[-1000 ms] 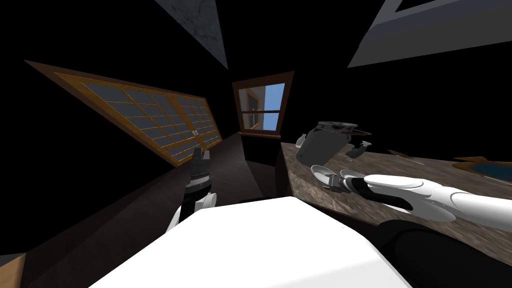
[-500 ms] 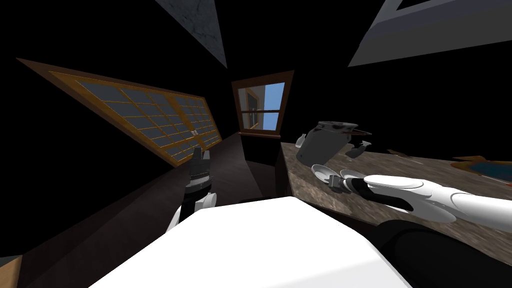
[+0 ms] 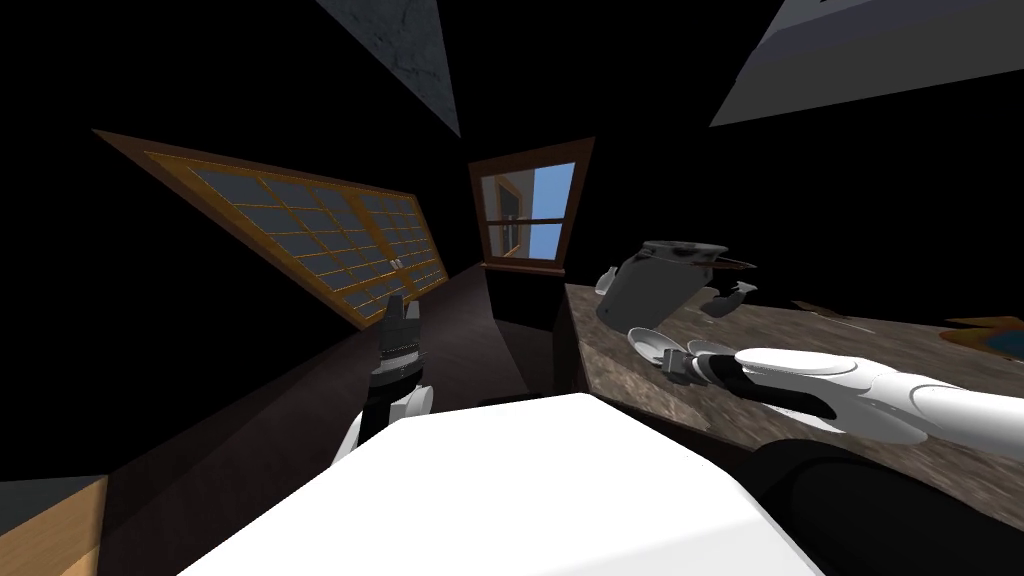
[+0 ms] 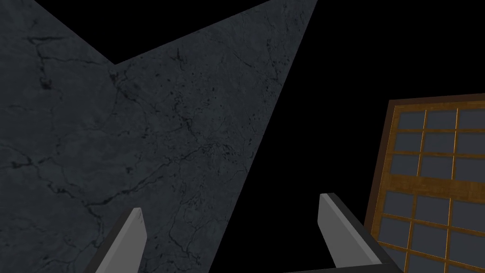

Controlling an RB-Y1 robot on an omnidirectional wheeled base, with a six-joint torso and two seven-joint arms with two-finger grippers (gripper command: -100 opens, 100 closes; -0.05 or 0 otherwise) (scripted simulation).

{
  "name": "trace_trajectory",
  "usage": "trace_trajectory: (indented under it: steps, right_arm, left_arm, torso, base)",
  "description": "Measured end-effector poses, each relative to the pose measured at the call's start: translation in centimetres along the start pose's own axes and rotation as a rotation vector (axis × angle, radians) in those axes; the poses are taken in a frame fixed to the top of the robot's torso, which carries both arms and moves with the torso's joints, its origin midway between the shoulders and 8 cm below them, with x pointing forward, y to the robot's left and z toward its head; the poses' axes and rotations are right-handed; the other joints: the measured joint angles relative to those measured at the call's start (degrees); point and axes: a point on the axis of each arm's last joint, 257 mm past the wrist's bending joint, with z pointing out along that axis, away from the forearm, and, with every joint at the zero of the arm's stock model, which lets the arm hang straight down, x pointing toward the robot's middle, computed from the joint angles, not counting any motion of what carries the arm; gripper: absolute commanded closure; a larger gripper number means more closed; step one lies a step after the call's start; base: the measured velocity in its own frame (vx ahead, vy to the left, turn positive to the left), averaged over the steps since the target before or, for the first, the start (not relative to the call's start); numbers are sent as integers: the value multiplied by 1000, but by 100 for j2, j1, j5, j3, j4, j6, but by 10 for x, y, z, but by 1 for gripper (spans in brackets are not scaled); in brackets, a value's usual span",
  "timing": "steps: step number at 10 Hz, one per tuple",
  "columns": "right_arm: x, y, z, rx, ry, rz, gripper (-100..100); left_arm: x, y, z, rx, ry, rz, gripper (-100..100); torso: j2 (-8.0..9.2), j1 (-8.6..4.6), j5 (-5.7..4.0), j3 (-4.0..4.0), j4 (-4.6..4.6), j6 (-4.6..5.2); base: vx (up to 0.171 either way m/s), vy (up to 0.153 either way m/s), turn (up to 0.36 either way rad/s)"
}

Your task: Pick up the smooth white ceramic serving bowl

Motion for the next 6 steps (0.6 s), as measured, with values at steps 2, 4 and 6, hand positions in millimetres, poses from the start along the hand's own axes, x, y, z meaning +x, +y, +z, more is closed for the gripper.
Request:
trace_trajectory:
  steps: [2,4,6]
  right_arm:
    - [7,-9,-4,6,5,13,100]
    - [13,-16,-7,10,10,25,100]
    - [17,-20,-9,11,12,33,0]
  left_arm:
    - [0,0,0,0,0,0,0]
    - [0,0,0,0,0,0,0]
    - [0,0,0,0,0,0,0]
  torso:
    - [-4,-1,2,-2,-1,3]
    - [2,5,4,1,0,3]
    - [-3,1,5,-1,0,4]
  base:
    - [-45,32,65]
    - [-64,40,75]
    - [-18,9,5]
